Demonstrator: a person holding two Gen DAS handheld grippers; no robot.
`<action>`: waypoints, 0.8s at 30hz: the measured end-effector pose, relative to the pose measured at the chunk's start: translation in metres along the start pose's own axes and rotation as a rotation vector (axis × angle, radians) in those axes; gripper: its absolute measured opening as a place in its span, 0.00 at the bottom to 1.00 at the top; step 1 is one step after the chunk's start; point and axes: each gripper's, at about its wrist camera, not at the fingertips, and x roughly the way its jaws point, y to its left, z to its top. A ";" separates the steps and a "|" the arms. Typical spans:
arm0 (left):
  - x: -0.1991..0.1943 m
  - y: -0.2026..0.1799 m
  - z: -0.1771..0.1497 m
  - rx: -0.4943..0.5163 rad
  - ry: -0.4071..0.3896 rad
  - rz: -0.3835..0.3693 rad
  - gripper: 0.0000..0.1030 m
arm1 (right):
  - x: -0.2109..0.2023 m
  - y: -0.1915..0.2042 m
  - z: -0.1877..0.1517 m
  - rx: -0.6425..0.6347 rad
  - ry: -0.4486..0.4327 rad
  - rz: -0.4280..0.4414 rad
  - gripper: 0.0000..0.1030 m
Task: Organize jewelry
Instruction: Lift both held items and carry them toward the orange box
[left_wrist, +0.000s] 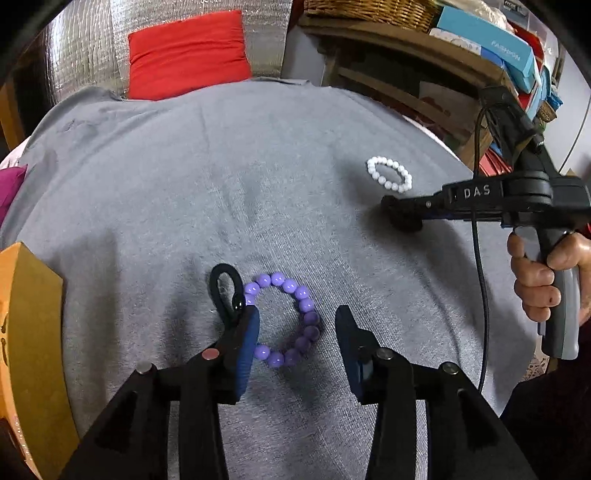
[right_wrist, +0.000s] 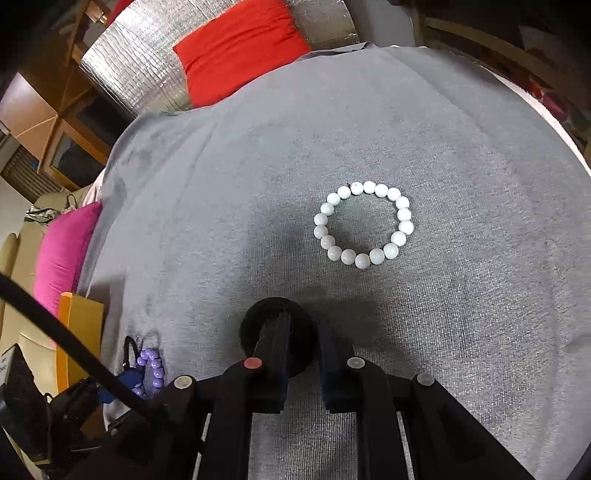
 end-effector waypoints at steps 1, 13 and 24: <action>-0.003 0.003 0.001 -0.009 -0.012 0.001 0.48 | 0.000 0.000 0.000 0.001 0.000 -0.002 0.15; -0.027 0.051 -0.001 -0.129 -0.057 0.081 0.50 | 0.004 0.001 -0.001 -0.008 -0.005 -0.027 0.17; -0.003 0.080 0.008 -0.322 -0.058 0.033 0.49 | 0.006 0.001 -0.001 -0.015 -0.017 -0.028 0.17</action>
